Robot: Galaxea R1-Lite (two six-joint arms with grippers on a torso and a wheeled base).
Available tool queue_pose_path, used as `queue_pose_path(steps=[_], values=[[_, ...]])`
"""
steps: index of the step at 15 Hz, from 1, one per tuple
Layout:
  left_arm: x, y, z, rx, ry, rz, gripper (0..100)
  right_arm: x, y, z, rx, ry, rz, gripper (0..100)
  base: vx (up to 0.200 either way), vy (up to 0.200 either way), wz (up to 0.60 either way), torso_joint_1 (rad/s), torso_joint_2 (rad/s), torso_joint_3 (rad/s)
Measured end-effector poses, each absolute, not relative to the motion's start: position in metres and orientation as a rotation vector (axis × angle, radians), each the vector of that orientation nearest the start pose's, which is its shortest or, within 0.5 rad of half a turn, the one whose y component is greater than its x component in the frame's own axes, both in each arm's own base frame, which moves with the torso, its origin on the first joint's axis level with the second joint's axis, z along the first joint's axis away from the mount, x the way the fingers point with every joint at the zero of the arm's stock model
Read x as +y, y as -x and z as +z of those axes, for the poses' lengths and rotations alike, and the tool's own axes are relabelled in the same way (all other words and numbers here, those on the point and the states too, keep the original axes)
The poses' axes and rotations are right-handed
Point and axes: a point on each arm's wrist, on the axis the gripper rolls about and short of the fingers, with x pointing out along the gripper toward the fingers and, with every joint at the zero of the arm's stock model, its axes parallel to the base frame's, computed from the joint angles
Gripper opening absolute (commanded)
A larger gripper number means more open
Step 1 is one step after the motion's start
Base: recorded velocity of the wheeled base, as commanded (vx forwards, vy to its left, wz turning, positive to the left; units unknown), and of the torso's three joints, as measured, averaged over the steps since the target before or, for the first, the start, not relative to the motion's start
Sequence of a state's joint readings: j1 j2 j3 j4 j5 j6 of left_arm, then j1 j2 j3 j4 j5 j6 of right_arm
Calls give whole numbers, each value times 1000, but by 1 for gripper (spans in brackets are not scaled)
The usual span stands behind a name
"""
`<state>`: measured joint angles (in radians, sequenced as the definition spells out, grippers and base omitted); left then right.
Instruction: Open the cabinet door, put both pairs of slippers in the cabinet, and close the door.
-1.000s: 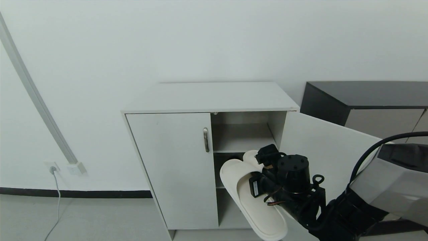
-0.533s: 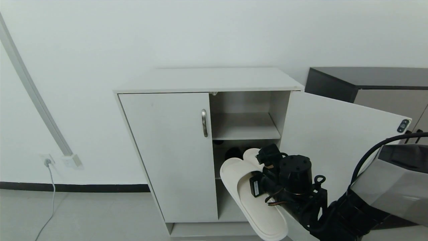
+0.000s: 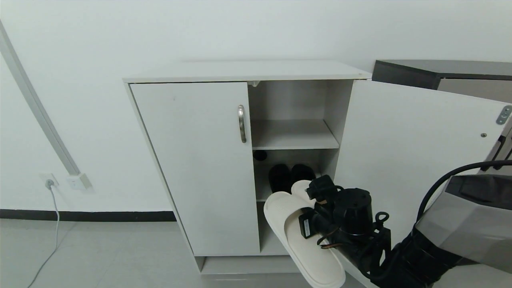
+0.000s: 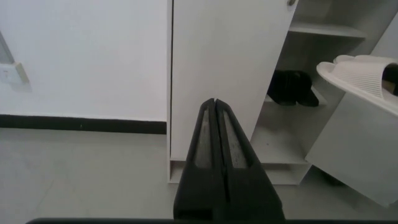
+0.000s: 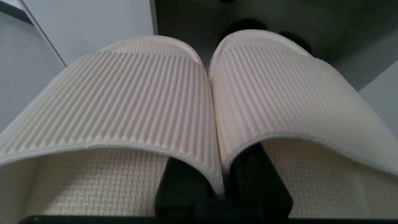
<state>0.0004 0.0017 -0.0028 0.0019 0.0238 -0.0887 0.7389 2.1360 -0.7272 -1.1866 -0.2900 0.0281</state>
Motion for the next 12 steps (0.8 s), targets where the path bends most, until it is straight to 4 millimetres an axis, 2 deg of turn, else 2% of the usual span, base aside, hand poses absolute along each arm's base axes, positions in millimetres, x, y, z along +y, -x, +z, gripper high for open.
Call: queue_pose_path(steps=[7, 10, 12], values=[[1, 23, 76, 0, 87, 23, 0, 240, -274, 68, 145, 85, 444, 0, 0, 0, 0, -7, 52, 54], [1, 23, 76, 0, 88, 25, 0, 248, -280, 63, 226, 140, 343, 0, 0, 0, 0, 0, 0, 0], [1, 23, 76, 0, 89, 27, 0, 255, -280, 68, 293, 136, 327, 0, 0, 0, 0, 0, 0, 0]])
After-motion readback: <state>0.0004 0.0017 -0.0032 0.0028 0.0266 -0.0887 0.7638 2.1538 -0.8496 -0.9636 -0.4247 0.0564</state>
